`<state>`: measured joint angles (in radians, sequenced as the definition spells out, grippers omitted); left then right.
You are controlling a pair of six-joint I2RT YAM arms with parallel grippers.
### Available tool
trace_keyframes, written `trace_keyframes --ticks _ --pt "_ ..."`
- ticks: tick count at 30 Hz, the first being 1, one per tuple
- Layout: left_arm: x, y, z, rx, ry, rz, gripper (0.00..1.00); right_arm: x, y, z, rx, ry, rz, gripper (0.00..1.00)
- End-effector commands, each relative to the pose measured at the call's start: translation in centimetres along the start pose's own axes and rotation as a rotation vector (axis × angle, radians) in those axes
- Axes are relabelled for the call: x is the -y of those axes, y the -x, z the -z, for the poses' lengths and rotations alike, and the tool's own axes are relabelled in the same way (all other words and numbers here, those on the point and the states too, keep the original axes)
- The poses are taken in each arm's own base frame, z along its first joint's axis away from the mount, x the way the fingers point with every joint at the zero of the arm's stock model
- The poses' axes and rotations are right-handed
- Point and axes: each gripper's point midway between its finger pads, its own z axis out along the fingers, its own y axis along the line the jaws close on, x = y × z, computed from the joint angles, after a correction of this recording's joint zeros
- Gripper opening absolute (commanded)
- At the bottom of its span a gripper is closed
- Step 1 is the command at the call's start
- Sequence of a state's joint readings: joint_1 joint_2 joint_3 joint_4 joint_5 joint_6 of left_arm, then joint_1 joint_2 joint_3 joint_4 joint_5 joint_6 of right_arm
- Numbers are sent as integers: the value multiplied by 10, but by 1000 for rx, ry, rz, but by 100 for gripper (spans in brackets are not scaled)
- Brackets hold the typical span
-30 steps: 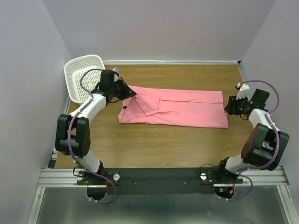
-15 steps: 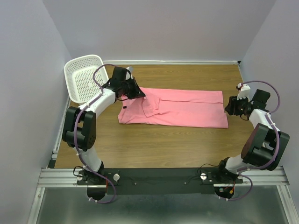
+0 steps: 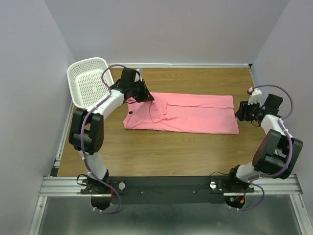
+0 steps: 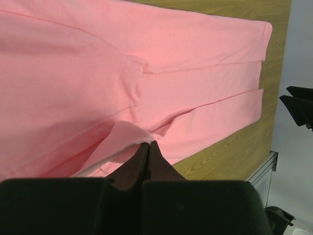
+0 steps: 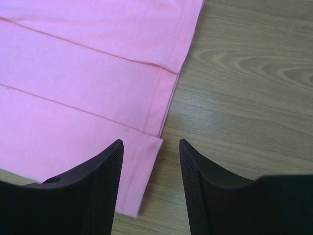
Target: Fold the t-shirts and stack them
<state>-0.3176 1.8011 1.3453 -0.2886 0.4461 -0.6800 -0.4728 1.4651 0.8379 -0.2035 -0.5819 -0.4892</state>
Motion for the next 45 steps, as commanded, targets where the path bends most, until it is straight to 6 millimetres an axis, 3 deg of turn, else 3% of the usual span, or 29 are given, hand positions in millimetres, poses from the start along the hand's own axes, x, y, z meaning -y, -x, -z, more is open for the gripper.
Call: trace_keyframes --ticks 1,19,21,23,24,25,27,28,30,31,32,33,34,35,36,37,38,39,40,41,42,43,44,45 --pt "11 5 -4 -6 -6 -42 0 -2 3 3 25 11 -6 57" --pt "8 13 -18 -31 8 -66 0 -9 5 4 42 46 9 58" --pt "12 20 -15 -20 -36 -117 7 -16 5 5 41 85 47 61" --pt "16 36 -7 33 -76 -155 13 -36 8 9 38 197 114 63" --pt "22 46 5 76 -91 -168 30 -43 11 10 40 232 142 63" --pt "19 47 9 95 -91 -167 43 -59 16 9 44 294 184 63" --pt "34 68 32 195 -136 -233 66 -82 20 12 19 376 298 63" --pt "37 76 40 229 -132 -255 68 -111 19 10 -12 453 359 63" --pt "41 96 61 318 -102 -314 69 -143 26 10 -5 531 510 63" --pt "53 108 84 389 -90 -376 70 -180 27 9 -7 617 603 64" --pt "51 121 101 465 -27 -392 71 -195 29 9 10 653 675 66" --pt "62 123 135 550 -9 -425 75 -219 32 10 32 710 747 66" --pt "59 133 158 655 56 -453 78 -260 32 12 54 801 848 66" --pt "60 122 173 672 53 -468 82 -279 34 10 69 827 908 66" --pt "58 127 198 774 97 -468 90 -300 41 7 75 832 928 66" --pt "50 107 224 829 114 -470 98 -335 42 -5 85 817 1028 66" --pt "43 98 235 860 129 -476 98 -351 44 -14 87 797 1061 66" --pt "33 76 250 882 132 -491 98 -360 61 -26 85 691 1061 66" --pt "29 67 255 891 134 -503 98 -389 68 -29 117 687 1082 66" --pt "23 58 256 889 143 -507 98 -402 63 -53 93 664 1076 64" --pt "20 48 268 910 159 -528 98 -410 66 -63 77 629 1042 63" --pt "8 38 264 887 192 -532 98 -423 87 -70 107 571 1046 62" --pt "-7 33 267 881 258 -519 97 -427 73 -88 61 563 1047 61" --pt "-14 27 275 896 296 -532 97 -432 72 -94 55 554 1043 61"
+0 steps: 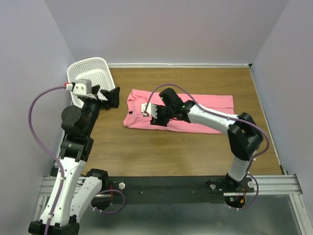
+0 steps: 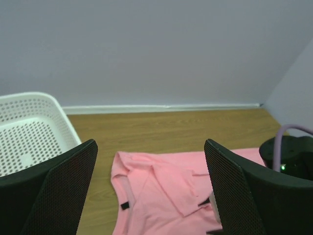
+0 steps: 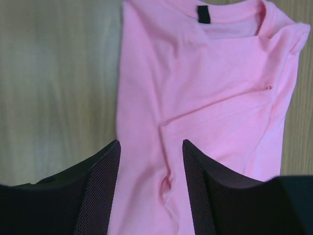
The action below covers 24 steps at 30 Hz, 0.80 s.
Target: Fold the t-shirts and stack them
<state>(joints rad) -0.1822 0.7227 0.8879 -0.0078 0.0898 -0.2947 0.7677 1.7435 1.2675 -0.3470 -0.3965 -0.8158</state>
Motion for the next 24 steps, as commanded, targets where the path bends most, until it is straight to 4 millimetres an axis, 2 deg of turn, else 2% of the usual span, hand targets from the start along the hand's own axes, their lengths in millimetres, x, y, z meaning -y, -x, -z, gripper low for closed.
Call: trace_keyframes --ticks 1,2,3,4,7,16,24 --pt "-55 -65 21 -163 231 -111 97 45 -13 -35 -136 -214 -77 60" --pt "-56 -66 26 -157 230 -117 97 48 -8 -35 -137 -233 -69 60" --pt "-61 -69 34 -140 256 -120 97 45 -17 -45 -175 -235 -73 60" --pt "-59 -68 35 -121 242 -116 97 49 -16 -48 -179 -248 -74 60" --pt "-53 -58 37 -92 221 -115 97 50 -33 -59 -229 -259 -94 59" --pt "-57 -56 41 -86 244 -122 97 46 -46 -75 -264 -244 -109 57" --pt "-56 -56 42 -83 244 -122 97 42 -50 -77 -268 -237 -121 41"
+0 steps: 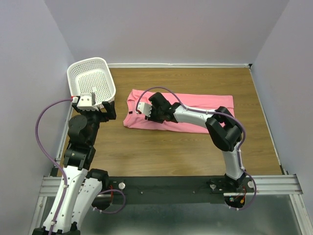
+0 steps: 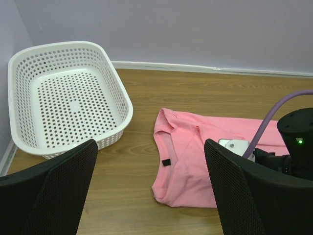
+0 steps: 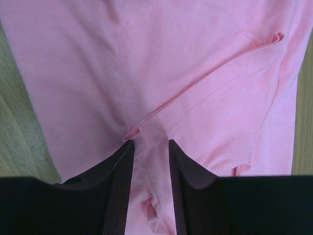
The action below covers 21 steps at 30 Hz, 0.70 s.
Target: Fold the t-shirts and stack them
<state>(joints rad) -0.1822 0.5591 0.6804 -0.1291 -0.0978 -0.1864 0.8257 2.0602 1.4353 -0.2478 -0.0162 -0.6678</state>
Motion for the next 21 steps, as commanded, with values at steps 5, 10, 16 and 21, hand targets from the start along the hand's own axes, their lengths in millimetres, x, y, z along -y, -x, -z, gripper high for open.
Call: trace_keyframes --ticks 5,10,16,21 --pt "-5 15 3 41 29 -7 97 2 19 4 50 -7 -27 47" --pt "-6 15 3 43 30 -6 97 -13 27 16 107 75 5 59" --pt "-5 14 3 41 27 -6 97 -15 17 7 68 76 21 57" --pt "-5 14 3 41 28 -6 97 -13 12 -1 41 67 16 52"
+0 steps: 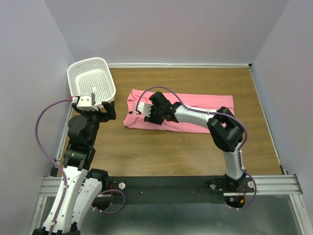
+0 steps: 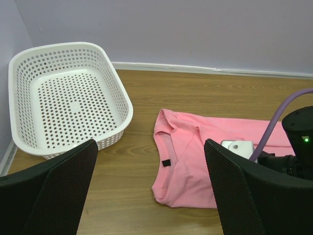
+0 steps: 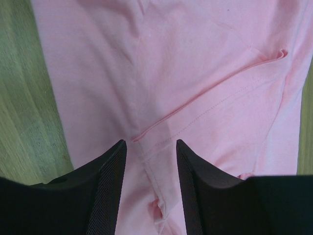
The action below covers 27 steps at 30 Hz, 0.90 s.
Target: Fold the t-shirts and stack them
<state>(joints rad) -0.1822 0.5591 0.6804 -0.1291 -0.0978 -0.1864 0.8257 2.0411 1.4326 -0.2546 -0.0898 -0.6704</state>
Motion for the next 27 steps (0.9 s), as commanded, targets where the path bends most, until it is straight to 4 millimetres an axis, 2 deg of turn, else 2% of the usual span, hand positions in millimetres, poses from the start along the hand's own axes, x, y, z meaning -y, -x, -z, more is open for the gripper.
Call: trace_keyframes --ticks 1,7,17,20,22,25,27 --pt "-5 14 3 41 28 -4 97 -4 -1 -6 -18 12 15 52" --pt "-5 14 2 41 27 -6 97 -8 -6 -9 -33 20 14 48" --pt "-5 13 2 38 27 -3 97 -9 -11 -12 -44 30 13 33" --pt "-5 14 3 41 28 -3 97 -9 -8 -11 -38 28 12 14" --pt "-6 15 3 43 31 -4 97 -7 -7 -9 -35 25 8 8" --pt "-6 15 3 44 31 -4 97 1 -2 -3 -19 6 -6 1" --pt "-6 14 3 41 31 -3 97 8 2 1 -5 -7 -18 1"
